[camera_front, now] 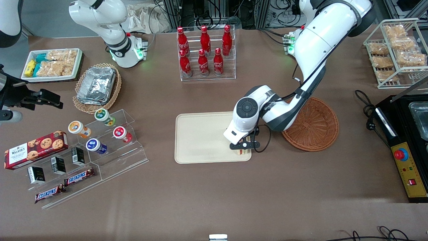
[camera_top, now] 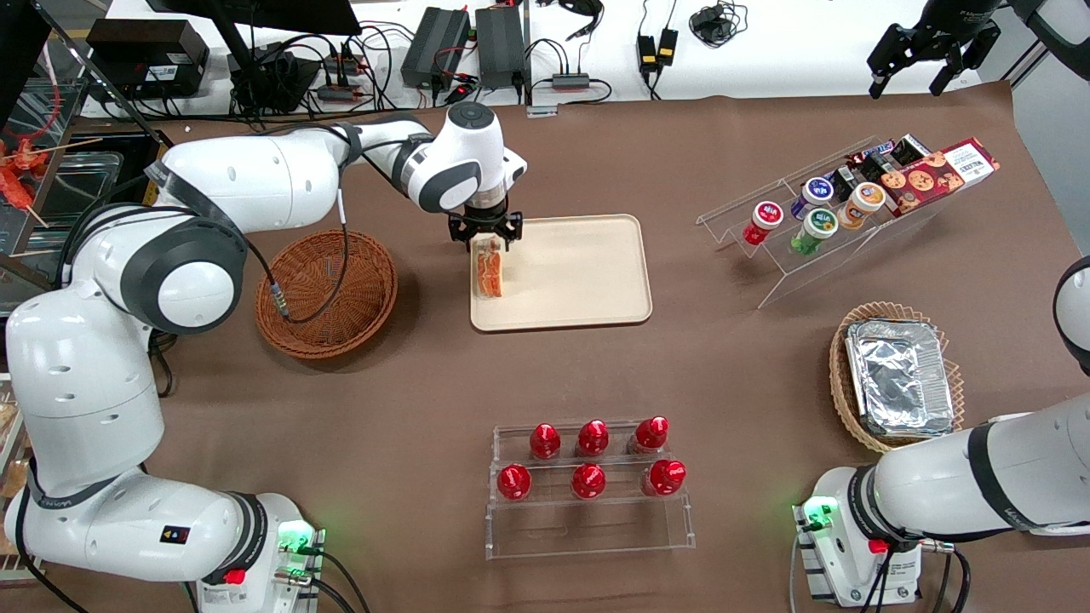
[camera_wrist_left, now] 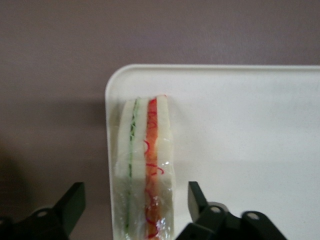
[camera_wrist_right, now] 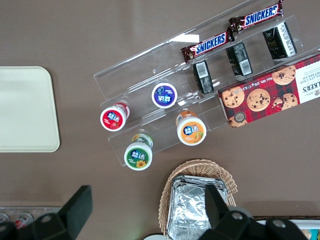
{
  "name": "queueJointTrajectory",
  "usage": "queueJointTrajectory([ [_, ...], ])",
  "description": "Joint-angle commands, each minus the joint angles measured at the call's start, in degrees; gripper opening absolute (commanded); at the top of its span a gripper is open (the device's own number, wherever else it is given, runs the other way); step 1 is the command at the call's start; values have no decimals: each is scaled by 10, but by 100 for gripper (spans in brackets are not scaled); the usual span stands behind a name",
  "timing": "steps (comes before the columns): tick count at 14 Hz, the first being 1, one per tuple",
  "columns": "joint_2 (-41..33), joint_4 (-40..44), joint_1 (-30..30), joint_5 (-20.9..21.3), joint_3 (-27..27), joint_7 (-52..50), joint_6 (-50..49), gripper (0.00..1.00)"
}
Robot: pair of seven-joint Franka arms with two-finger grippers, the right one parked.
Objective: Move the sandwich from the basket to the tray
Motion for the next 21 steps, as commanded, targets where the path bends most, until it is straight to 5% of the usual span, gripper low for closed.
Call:
queueJointTrajectory([
  [1,-43,60,-1,6,1,-12,-111,100],
  [5,-90,111,51,-16,-1,-4,-203,100],
  [8,-151,107,105,-73,-10,10,-232,100],
  [11,-226,102,150,-146,2,140,-329,100],
  [15,-304,67,141,-228,140,306,-359,100],
  [21,-389,-50,97,-239,280,488,-280,100],
])
